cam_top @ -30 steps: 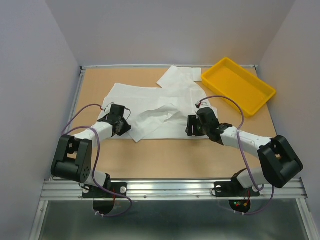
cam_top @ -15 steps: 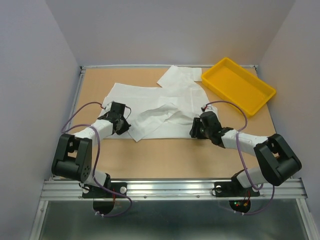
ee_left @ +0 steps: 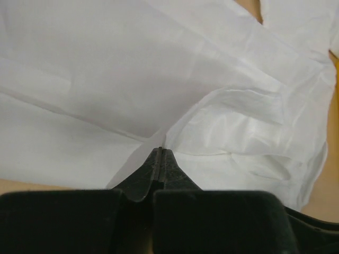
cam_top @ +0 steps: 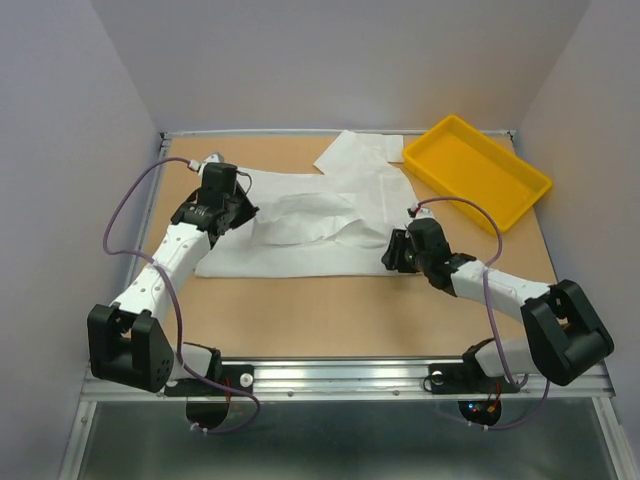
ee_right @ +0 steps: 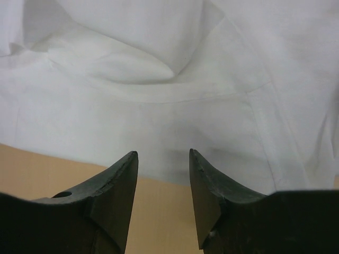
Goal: Fold and stack the long sleeve shirts
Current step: Fold the shirt
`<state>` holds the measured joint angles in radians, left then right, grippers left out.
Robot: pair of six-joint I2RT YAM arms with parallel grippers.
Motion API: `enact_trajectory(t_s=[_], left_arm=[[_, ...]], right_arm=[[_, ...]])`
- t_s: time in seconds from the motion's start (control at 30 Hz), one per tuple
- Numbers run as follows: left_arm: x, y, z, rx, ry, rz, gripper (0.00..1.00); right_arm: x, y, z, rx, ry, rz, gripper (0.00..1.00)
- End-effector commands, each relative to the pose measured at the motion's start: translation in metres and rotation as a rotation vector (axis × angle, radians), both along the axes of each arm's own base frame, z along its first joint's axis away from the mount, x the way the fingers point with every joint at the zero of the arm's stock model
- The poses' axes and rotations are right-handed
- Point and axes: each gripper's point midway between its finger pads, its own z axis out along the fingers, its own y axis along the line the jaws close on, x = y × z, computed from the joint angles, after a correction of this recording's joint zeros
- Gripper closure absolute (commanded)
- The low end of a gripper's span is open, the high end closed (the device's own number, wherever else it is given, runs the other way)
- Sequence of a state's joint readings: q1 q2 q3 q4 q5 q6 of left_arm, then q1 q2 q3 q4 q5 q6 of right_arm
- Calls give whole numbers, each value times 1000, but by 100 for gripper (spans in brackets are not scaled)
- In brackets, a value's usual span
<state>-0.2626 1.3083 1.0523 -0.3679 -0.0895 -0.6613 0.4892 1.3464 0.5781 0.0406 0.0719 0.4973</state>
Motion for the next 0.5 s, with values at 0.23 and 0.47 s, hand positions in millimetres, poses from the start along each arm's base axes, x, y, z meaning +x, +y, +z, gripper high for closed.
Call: enact_trajectory(t_s=[0.23, 0.47], left_arm=[[4, -59, 152, -298, -278, -223, 100], [8, -76, 212, -415, -395, -282, 100]], right_arm=[[60, 23, 113, 1, -308, 104, 51], [94, 44, 149, 55, -356, 108, 51]])
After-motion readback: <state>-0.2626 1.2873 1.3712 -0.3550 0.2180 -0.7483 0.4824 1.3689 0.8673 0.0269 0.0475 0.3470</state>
